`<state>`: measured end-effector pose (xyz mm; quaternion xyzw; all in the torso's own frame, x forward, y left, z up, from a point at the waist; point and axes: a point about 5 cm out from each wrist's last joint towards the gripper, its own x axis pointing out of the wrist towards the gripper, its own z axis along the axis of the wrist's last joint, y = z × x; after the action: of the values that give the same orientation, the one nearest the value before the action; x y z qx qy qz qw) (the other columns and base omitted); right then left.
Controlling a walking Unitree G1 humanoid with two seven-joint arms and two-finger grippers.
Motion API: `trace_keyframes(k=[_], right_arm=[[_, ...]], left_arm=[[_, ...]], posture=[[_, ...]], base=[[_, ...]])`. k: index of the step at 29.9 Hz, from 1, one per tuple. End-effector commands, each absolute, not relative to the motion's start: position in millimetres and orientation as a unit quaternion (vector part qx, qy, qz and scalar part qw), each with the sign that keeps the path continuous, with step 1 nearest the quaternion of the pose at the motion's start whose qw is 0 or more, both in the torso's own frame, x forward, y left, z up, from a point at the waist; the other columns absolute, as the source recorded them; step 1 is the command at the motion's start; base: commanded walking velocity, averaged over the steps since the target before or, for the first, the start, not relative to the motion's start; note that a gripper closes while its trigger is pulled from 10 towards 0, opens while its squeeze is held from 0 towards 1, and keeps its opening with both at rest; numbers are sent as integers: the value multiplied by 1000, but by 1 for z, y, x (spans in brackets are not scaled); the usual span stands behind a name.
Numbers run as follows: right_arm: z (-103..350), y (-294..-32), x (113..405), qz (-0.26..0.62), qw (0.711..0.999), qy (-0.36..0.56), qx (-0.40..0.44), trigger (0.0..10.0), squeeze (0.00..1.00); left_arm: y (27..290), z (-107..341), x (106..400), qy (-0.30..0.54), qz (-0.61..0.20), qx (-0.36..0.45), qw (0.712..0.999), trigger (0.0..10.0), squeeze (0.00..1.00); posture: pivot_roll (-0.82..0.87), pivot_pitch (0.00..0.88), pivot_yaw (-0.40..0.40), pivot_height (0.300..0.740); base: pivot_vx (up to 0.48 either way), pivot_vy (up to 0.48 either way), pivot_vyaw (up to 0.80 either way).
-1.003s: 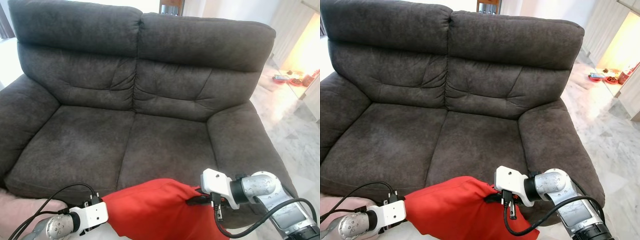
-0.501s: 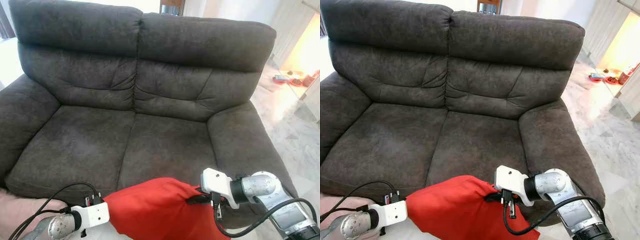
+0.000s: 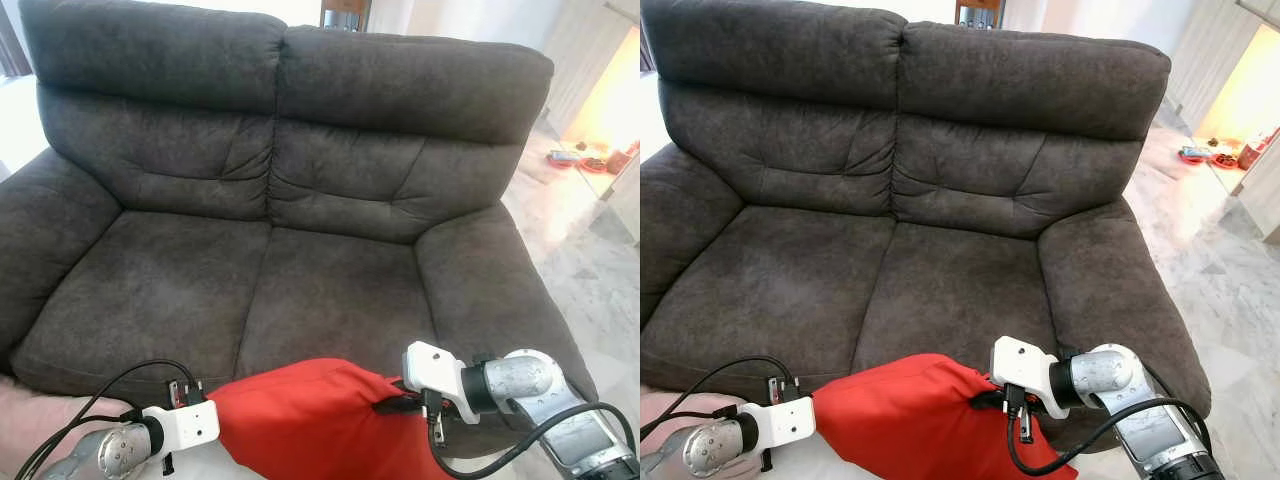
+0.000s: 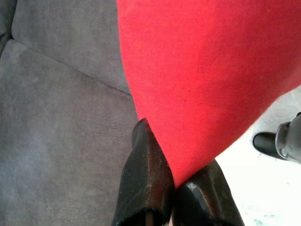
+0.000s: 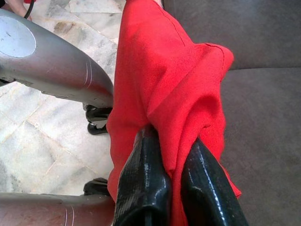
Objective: Move the pillow to the sofa from floor
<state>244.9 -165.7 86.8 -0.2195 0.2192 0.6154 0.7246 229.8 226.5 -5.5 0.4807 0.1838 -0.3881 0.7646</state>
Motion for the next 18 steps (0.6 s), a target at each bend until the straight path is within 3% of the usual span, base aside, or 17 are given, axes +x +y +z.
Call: trace_keyframes(k=[1, 8, 11, 12, 13, 15, 16, 17, 18], right_arm=[[105, -161, 249, 623, 730, 171, -224, 10000, 0], [104, -162, 250, 614, 737, 166, -231, 10000, 0], [102, -162, 256, 583, 763, 151, -234, 10000, 0], [102, -162, 256, 583, 763, 151, -234, 10000, 0], [101, -162, 259, 569, 775, 142, -233, 10000, 0], [101, -162, 259, 569, 775, 142, -233, 10000, 0], [100, -162, 264, 545, 795, 128, -233, 10000, 0], [98, -161, 269, 513, 820, 110, -227, 10000, 0], [98, -161, 269, 513, 820, 110, -227, 10000, 0]], left_arm=[[229, -5, 231, 184, -382, 489, 762, 0, 0], [230, 1, 237, 158, -352, 507, 771, 0, 0], [227, 24, 257, 97, -250, 465, 844, 0, 0], [227, 24, 257, 97, -250, 465, 844, 0, 0], [226, 33, 262, 76, -217, 442, 867, 2039, 0], [226, 33, 262, 76, -217, 442, 867, 2039, 0], [222, 42, 267, 49, -189, 408, 892, 9725, 0], [217, 53, 270, 19, -161, 372, 914, 10000, 0], [217, 53, 270, 19, -161, 372, 914, 10000, 0]], posture=[[155, 18, -110, 740], [154, 23, -108, 740], [158, 29, -110, 740], [158, 29, -110, 740], [158, 29, -110, 740], [158, 29, -110, 740], [160, 30, -110, 740], [159, 33, -110, 740], [159, 33, -110, 740]], base=[[0, 0, 0], [0, 0, 0], [0, 0, 0], [0, 0, 0], [0, 0, 0], [0, 0, 0], [0, 0, 0], [0, 0, 0], [0, 0, 0]])
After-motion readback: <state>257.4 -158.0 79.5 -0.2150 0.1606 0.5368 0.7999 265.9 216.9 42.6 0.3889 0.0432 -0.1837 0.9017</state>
